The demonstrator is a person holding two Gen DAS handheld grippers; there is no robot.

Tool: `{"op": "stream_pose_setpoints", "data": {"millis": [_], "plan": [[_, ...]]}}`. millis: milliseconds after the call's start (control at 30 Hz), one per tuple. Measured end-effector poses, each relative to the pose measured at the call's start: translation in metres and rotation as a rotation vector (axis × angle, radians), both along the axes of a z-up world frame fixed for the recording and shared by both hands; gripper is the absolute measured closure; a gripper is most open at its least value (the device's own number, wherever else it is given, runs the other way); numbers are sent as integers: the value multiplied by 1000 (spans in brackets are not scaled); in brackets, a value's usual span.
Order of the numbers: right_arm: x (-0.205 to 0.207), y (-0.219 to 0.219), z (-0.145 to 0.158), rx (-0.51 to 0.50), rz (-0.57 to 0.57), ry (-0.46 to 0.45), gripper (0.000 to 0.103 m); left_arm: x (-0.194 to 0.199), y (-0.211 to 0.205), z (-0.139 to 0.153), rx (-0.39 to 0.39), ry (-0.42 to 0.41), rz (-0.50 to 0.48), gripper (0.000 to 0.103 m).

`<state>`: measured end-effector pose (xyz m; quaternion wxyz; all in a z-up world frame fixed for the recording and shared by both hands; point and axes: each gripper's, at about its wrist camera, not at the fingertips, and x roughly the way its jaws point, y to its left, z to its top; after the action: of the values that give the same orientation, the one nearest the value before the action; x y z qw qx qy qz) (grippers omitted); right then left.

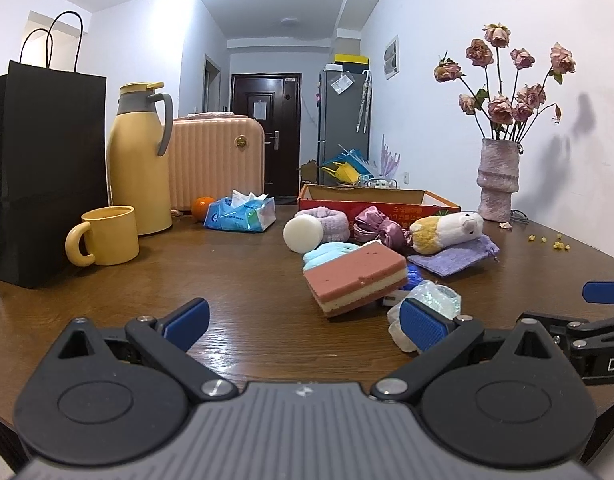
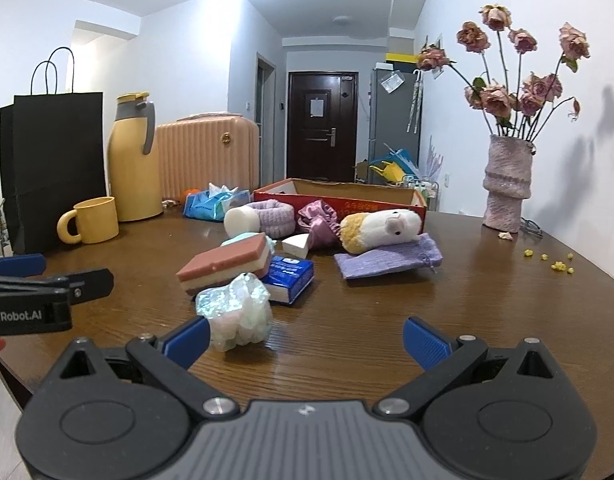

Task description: Organize soft objects

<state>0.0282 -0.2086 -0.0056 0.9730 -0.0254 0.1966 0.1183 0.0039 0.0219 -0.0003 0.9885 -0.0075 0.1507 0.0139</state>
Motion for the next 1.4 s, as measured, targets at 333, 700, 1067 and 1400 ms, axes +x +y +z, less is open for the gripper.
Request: {"op": "stream_pose_setpoints", "data": {"millis": [333,700,1067,1400], "plan": [[18,23,-4,-15,61,12,0,9,13,-5,-10,13,27,0],[50,48,-7,-27,100,50,1,21,32,-10,-30,31,51,0],[89,64,-19,-42,87,128,5,37,48,-16,-50,58,88,0],[109,63,-29,-37,101,190,51,45,52,-16,-61,70,97,0]]}}
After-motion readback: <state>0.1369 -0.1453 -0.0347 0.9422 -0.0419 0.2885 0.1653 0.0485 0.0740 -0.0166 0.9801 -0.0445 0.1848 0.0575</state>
